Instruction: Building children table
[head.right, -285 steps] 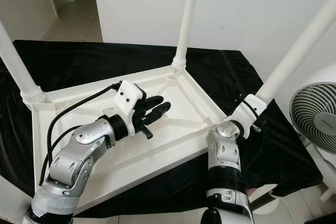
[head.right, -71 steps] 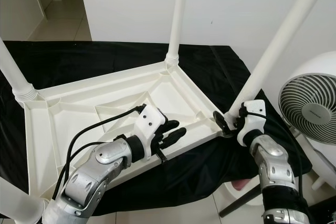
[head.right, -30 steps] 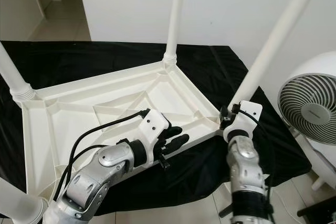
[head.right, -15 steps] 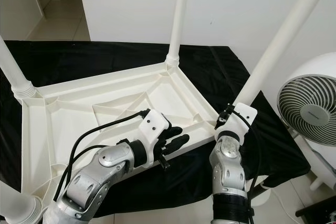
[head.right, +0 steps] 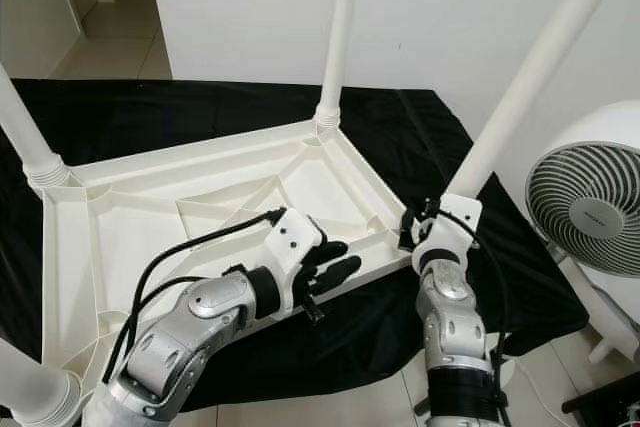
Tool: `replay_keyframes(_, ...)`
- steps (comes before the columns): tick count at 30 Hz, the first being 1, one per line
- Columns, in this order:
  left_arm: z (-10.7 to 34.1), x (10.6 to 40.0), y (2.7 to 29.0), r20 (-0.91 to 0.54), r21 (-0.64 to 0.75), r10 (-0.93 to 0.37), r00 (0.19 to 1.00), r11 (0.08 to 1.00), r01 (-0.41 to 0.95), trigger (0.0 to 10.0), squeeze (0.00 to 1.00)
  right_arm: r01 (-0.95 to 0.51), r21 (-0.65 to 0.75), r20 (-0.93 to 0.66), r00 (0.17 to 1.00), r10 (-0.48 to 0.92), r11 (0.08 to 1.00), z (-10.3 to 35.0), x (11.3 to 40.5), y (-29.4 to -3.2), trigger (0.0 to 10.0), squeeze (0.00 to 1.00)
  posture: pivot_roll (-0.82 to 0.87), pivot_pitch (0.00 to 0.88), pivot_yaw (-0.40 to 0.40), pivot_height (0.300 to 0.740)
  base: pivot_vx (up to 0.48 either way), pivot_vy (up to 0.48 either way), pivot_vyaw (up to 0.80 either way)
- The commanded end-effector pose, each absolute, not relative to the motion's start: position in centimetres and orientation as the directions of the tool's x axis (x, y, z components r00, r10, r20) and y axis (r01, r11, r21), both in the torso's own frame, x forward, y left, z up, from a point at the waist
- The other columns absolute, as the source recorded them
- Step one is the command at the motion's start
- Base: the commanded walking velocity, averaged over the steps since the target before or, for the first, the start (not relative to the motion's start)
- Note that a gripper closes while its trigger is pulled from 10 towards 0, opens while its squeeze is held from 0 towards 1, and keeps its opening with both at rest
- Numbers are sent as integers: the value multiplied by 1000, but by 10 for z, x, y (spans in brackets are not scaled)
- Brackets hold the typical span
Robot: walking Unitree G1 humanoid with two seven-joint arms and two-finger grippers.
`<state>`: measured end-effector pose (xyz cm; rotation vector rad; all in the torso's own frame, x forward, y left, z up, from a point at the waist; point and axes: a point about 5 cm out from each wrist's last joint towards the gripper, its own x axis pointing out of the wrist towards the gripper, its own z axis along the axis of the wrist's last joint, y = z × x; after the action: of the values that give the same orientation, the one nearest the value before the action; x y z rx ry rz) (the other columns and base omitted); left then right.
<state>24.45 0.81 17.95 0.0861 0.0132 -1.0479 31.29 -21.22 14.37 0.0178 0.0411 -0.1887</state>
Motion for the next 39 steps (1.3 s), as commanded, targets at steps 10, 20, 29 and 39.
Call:
replay_keyframes(10, 182, 247, 8, -48, 63, -857, 513, 510, 858, 10000, 0, -47, -95, -2, 999, 47, 994, 149, 314, -225, 10000, 0, 2, 41, -69, 740, 0, 0, 0)
replay_keyframes(20, 176, 249, 10, -80, 65, -854, 514, 510, 858, 10000, 0, -230, -181, -24, 973, 230, 956, 147, 311, -244, 10000, 0, 4, 51, -62, 740, 0, 0, 0)
replay_keyframes(29, 176, 249, 8, -79, 58, -855, 513, 510, 858, 10000, 0, -320, -198, -79, 947, 311, 926, 141, 311, -255, 2588, 0, 5, 59, -59, 740, 0, 0, 0)
replay_keyframes(39, 176, 249, 8, -79, 57, -851, 519, 516, 855, 10000, 0, -406, -159, -53, 914, 402, 900, 138, 310, -238, 0, 0, 9, 62, -64, 740, 0, 0, 0)
